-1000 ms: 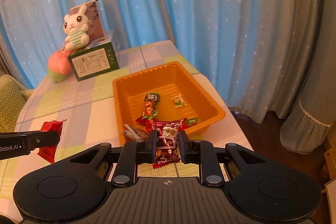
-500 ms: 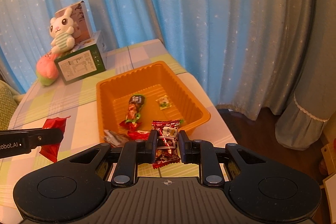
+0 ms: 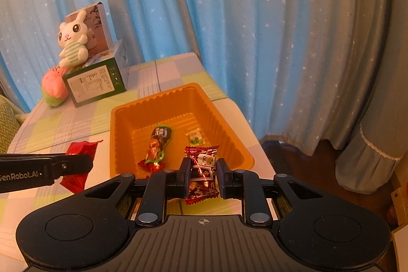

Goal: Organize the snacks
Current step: 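Carry both held candies over the orange tray, then open the left tool to drop the red packet while the right tool releases its candy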

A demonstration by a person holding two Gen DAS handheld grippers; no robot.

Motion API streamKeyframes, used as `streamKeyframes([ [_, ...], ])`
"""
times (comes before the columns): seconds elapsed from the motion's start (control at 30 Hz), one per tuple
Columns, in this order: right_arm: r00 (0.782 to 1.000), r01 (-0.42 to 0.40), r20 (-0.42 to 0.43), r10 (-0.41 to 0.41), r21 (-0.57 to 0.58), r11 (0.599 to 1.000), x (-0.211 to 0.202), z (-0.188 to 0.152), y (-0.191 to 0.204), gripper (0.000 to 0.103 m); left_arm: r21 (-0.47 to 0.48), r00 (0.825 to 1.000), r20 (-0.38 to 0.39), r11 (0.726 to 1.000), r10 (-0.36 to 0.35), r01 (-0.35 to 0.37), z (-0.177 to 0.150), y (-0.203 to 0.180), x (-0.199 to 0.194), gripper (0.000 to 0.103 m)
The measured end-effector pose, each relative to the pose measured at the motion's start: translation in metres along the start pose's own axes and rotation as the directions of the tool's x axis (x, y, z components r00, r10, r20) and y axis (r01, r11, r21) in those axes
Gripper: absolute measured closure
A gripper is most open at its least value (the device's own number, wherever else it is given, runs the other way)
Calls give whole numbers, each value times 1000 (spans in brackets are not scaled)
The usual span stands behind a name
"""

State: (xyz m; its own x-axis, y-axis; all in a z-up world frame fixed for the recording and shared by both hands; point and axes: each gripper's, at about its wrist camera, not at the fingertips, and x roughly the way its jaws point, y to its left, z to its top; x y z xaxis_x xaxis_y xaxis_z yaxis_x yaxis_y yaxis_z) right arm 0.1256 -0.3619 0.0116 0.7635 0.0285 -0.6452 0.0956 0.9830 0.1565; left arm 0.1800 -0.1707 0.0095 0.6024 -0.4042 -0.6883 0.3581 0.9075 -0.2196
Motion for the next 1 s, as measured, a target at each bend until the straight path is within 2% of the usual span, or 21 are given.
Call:
streamKeyframes([
  [0.5, 999, -24, -26, 23, -39, 999, 55, 22, -3, 81, -33, 1000, -17, 999, 11, -12, 24, 10, 52, 81],
  [1.0, 997, -35, -70, 32, -40, 999, 111, 46, 0, 81, -41, 998, -45, 999, 35, -36, 52, 42, 102, 81],
])
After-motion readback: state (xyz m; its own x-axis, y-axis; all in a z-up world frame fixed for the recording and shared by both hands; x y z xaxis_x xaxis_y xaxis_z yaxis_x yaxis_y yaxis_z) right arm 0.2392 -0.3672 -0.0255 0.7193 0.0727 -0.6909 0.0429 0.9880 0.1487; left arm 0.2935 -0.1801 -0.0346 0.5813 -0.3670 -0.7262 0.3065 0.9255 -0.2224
